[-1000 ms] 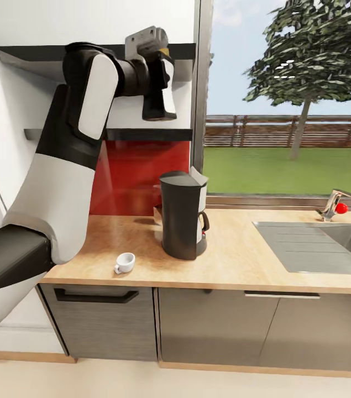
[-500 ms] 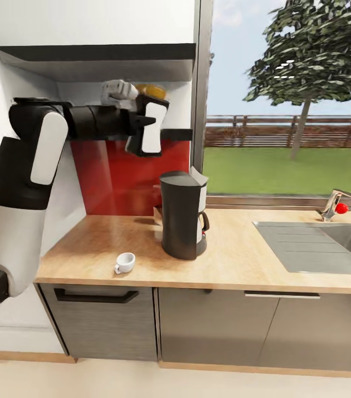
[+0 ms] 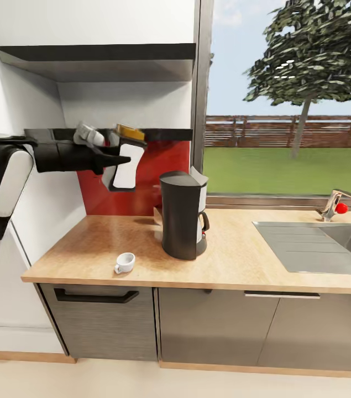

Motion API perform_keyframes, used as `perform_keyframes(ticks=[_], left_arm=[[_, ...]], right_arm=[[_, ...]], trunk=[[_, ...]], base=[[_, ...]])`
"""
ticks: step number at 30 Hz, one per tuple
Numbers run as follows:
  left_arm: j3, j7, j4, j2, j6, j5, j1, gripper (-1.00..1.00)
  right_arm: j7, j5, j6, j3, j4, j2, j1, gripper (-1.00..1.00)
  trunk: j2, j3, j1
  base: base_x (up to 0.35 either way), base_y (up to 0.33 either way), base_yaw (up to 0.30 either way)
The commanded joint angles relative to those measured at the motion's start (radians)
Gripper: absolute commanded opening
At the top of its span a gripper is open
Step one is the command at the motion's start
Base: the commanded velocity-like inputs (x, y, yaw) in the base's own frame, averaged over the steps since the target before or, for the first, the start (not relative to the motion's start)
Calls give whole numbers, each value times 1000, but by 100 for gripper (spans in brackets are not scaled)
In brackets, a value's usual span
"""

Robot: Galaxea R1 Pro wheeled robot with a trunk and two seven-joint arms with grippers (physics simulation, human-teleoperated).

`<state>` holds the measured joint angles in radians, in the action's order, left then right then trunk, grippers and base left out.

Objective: Set up a coffee station on the kitchen countertop: keep the coffee maker on the countertop, move the bottle of coffee from the kitchen shelf to the counter next to the coffee maker, place a paper coffee filter on top of the coffee maker, put the saucer next to the coffee maker with the coffee cup on the saucer, and place the electric kettle next to the coffee maker.

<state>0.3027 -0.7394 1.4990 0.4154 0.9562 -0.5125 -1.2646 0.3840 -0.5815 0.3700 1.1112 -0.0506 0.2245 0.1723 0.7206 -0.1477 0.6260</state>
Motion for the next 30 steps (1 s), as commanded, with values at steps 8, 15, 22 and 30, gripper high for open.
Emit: perform_keyframes(ticks=[8, 15, 22, 30], left_arm=[[1, -59, 24, 92, -33, 0, 65, -100], [1, -118, 24, 160, -138, 0, 117, -100], [0, -133, 18, 212, -221, 0, 202, -100], [-3, -130, 13, 263, -380, -22, 300, -100]], right_arm=[[7, -11, 4, 6, -3, -1, 1, 100], [7, -11, 4, 6, -3, -1, 1, 100], [7, -11, 5, 5, -3, -1, 1, 100], [7, -12, 5, 3, -3, -1, 1, 100]], trunk=[[1, -2, 0], [1, -2, 0], [1, -2, 0], [1, -2, 0]], base=[[0, 0, 0], [0, 0, 0], [0, 0, 0], [0, 0, 0]])
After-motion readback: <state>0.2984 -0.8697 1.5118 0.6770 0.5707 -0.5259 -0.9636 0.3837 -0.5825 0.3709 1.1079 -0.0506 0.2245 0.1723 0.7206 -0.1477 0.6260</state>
